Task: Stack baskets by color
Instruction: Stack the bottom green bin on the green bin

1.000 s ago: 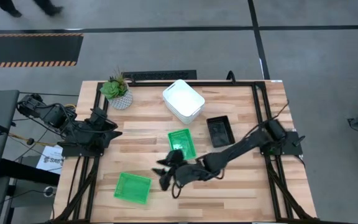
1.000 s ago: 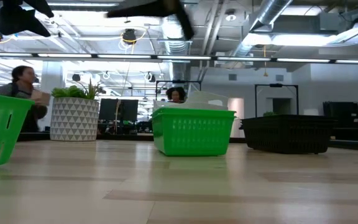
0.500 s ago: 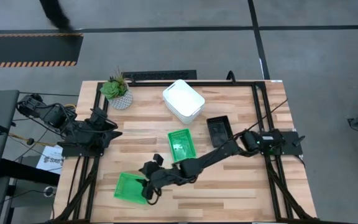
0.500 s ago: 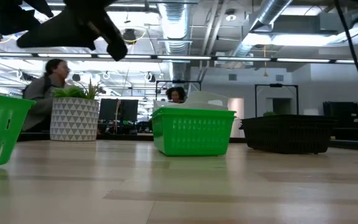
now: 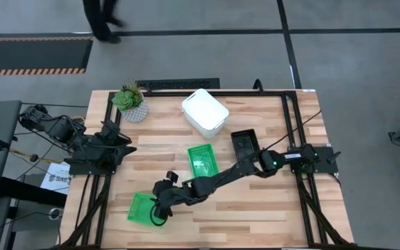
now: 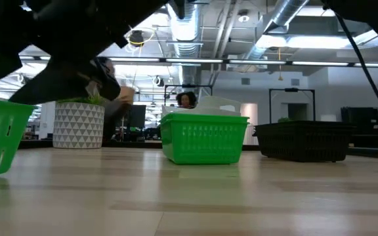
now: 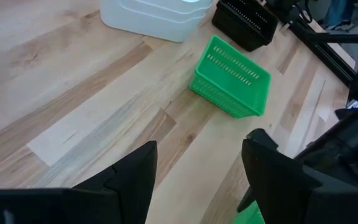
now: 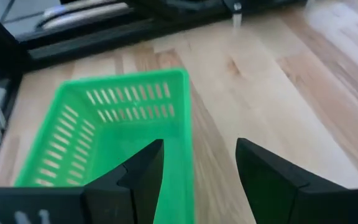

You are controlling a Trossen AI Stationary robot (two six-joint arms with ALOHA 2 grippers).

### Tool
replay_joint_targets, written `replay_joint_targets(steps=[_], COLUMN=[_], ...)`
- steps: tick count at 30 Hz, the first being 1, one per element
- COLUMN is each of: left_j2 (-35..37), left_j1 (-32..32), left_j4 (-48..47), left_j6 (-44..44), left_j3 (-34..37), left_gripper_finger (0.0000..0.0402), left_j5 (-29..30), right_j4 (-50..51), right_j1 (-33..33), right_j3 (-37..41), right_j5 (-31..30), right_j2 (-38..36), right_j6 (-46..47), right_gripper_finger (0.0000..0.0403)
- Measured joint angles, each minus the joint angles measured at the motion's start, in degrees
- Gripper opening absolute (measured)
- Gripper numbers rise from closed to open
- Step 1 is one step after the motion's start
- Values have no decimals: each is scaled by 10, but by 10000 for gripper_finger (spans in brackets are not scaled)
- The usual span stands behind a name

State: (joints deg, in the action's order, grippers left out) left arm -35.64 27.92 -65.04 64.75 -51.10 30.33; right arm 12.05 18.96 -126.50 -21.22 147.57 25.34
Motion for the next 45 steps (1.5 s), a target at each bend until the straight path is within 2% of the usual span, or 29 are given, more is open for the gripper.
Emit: replay_joint_targets(steps=[15,45], left_j2=[0,0], left_j1=[0,0], left_j4=[0,0], left_j6=[-10,-11], left_j3=[0,0], left_gripper_finger=[224,224], left_j5=[3,8], right_j4=[48,80], right_j1=[0,-7], right_j3=[2,3], right_j5=[5,4], right_j2=[-1,-1], right_j6=[1,2], right_gripper_finger=[221,221])
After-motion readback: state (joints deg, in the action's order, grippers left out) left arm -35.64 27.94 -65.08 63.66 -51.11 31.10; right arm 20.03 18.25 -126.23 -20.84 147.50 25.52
